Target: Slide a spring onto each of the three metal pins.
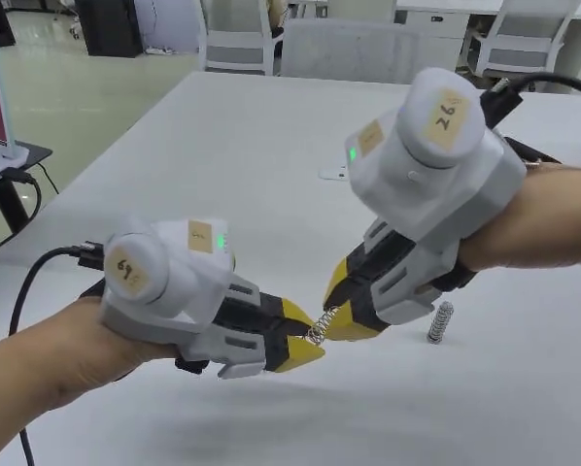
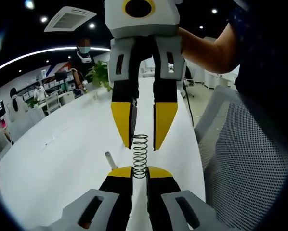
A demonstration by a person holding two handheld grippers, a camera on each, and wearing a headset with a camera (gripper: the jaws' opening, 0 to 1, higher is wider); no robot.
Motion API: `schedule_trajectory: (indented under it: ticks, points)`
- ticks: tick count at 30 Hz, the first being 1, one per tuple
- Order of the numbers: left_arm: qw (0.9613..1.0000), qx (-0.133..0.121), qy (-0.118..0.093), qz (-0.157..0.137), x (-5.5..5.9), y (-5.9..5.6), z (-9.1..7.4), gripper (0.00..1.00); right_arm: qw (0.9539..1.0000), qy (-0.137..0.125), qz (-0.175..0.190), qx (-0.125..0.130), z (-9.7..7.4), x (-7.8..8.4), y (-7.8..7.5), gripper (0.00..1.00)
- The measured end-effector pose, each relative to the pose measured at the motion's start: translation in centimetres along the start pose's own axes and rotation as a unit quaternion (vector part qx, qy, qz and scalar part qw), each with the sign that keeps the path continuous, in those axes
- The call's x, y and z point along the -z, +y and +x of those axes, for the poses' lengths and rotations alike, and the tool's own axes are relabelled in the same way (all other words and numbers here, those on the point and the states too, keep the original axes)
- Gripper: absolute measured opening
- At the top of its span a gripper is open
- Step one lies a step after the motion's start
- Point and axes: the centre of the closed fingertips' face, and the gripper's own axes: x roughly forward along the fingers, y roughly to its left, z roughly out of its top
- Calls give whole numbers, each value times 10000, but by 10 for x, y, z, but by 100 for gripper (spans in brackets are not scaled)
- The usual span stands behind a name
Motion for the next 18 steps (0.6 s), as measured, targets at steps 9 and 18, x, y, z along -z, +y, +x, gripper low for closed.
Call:
schedule_trajectory:
  ticks: [9,18]
  points:
    - [9996,5,-248,-110,-11,0,-3,2,10000,-62,66,-23,3,3,0,11]
    - [9990,56,-403,-191,-18,-3,-3,2,9999,-124,76,-61,2,1,1,9]
